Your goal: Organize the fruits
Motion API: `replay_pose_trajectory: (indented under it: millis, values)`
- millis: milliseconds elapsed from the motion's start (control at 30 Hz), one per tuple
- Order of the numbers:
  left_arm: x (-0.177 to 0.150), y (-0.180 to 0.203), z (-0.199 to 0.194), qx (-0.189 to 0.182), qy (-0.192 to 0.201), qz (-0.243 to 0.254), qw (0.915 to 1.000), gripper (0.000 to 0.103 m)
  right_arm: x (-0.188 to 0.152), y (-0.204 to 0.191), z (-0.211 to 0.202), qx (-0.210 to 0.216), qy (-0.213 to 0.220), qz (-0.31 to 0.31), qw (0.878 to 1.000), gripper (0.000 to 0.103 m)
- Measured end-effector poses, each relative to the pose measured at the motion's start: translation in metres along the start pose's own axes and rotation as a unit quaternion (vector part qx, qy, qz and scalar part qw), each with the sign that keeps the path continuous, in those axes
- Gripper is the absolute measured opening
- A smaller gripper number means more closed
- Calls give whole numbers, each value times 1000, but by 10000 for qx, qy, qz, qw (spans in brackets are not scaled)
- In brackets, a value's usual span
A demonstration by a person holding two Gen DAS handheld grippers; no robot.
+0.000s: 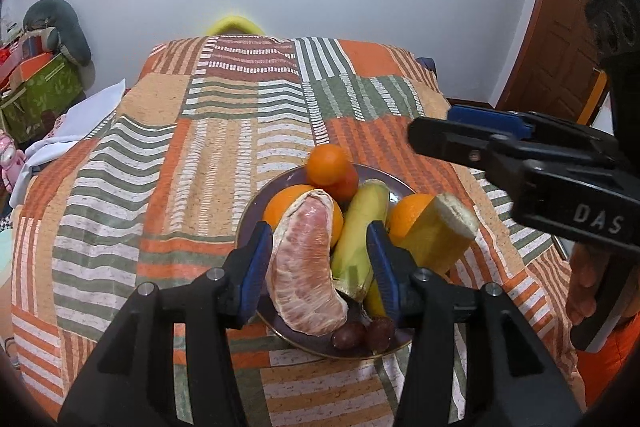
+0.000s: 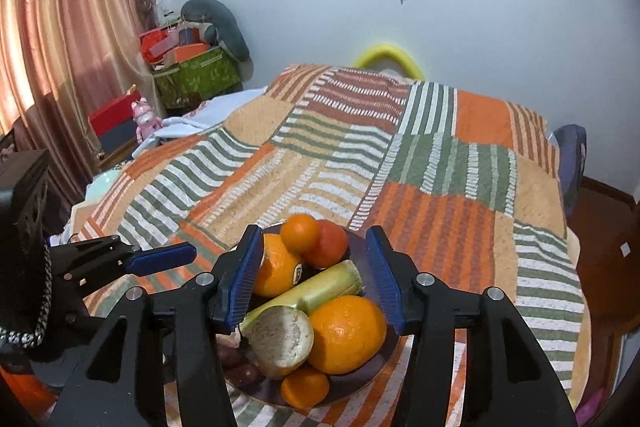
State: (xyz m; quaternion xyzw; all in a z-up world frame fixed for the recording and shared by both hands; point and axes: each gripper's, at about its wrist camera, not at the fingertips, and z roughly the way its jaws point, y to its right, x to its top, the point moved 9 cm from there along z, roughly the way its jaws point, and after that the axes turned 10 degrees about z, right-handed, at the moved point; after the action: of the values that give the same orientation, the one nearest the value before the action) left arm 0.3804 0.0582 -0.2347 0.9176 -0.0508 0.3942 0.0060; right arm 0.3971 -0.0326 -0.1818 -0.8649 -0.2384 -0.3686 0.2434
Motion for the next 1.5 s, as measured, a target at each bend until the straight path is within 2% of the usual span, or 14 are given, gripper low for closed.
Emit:
replay_pose_trajectory:
  millis: [500,700,933,1067,1100,1200,1300,1400,1500]
  values:
    - [-2,-8,-71,269,362,-66,9990,49,-14,-1,-57,-256,333,112,9991,49]
    - [8,2,-137,361,914,-11,9952,49,-15,-15,-108,-354,772,170,9962,49]
    - [25,33,-235,418,1838,207,9819,49,-9,-40,-182,-549,1555,143,9862,49]
    - [27,47,-273,371,2155,272,9754,49,-10,-55,-219,-576,1933,113,9794,50]
    - [27,49,-281,368,2224,284,9739,49,-10,-58,-226,-591,2010,91,9778,51]
    - [25,57,-302,410,2389,364,9695,50,-9,-69,-247,-706,2341,31,9696,64]
    - [23,60,-316,461,2500,353,9665,62,-9,-77,-259,-811,2578,-63,9628,71]
    - [19,62,-325,505,2566,356,9645,66,-9,-81,-264,-875,2729,-75,9580,83]
    - [17,62,-329,552,2584,346,9638,73,-9,-82,-264,-860,2762,-32,9573,84]
